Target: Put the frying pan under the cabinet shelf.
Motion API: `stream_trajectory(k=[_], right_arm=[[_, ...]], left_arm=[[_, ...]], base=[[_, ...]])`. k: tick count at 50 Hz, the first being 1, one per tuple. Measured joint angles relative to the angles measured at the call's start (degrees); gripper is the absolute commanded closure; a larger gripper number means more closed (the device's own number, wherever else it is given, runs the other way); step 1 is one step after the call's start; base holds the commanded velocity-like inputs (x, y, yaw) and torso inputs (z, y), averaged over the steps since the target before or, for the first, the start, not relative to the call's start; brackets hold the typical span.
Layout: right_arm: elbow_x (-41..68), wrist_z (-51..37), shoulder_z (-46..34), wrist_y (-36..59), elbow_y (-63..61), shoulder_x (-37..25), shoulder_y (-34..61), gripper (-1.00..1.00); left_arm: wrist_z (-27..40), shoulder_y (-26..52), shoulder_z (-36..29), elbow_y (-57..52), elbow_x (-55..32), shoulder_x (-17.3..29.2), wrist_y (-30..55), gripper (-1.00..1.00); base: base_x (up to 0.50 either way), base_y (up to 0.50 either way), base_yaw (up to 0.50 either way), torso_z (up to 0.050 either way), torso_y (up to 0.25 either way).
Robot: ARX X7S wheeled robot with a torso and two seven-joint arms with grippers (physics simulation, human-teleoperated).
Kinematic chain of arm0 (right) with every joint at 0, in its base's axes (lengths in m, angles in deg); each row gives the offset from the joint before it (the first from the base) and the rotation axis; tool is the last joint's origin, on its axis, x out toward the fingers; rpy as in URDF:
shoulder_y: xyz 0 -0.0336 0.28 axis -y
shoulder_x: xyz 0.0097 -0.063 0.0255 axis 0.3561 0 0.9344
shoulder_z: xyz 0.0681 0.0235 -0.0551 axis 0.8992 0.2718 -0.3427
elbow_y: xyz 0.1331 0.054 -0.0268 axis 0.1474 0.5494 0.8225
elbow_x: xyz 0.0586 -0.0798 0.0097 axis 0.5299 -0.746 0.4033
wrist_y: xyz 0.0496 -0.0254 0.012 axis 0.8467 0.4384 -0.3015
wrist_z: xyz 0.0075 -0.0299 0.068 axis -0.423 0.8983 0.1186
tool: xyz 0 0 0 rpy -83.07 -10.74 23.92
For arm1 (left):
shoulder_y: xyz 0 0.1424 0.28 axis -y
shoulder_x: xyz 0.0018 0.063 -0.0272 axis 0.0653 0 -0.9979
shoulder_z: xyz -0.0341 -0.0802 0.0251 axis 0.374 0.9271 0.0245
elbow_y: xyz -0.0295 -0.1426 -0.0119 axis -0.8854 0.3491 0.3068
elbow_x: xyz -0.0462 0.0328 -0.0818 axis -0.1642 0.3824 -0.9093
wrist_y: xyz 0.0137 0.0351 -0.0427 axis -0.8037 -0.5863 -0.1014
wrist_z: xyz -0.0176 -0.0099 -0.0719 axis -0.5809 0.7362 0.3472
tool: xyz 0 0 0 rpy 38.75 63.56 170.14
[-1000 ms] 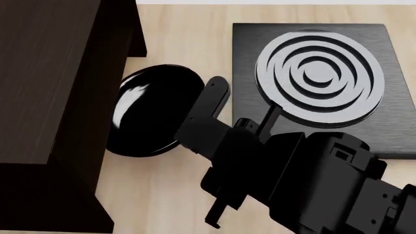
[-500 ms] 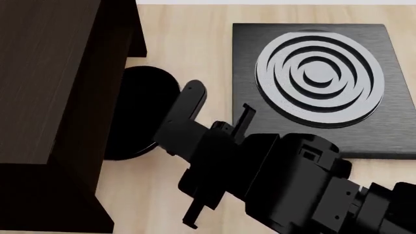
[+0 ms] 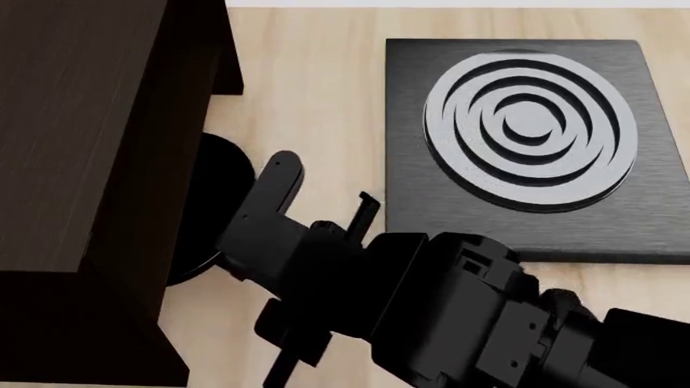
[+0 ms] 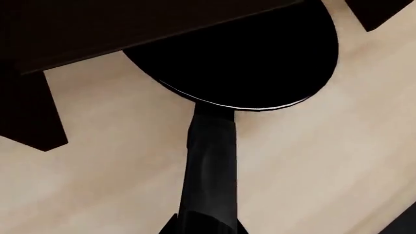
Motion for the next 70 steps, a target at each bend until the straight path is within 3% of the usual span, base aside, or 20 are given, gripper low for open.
stream_trajectory(k=[27,51,52,70], right_arm=[[-3.9,12.2,-0.5,-11.5,20.2,10.1,-2.4,1.0],[-3.5,16.0,-0.1,-14.6,26.5,13.0,-3.0,1.0],[-3.4,16.1,-0.1,-14.6,26.5,13.0,-3.0,-1.0],[-0.1,17.2,1.0,-13.0,23.8,13.4,-2.6,-1.0]], left_arm=[[3.4,-0.8,-0.3,-1.2,-3.0,1.8,0.9,-1.0],[3.7,-1.2,-0.8,-1.5,-3.4,2.6,0.5,-1.0],[3.7,-1.2,-0.8,-1.5,-3.4,2.6,0.5,-1.0],[4.4,-0.8,-0.9,-1.7,-4.3,3.0,0.2,-1.0]], base=[[0.0,0.0,0.0,0.0,0.0],[0.0,0.0,0.0,0.0,0.0],[0.0,0.0,0.0,0.0,0.0],[0.0,0.0,0.0,0.0,0.0]])
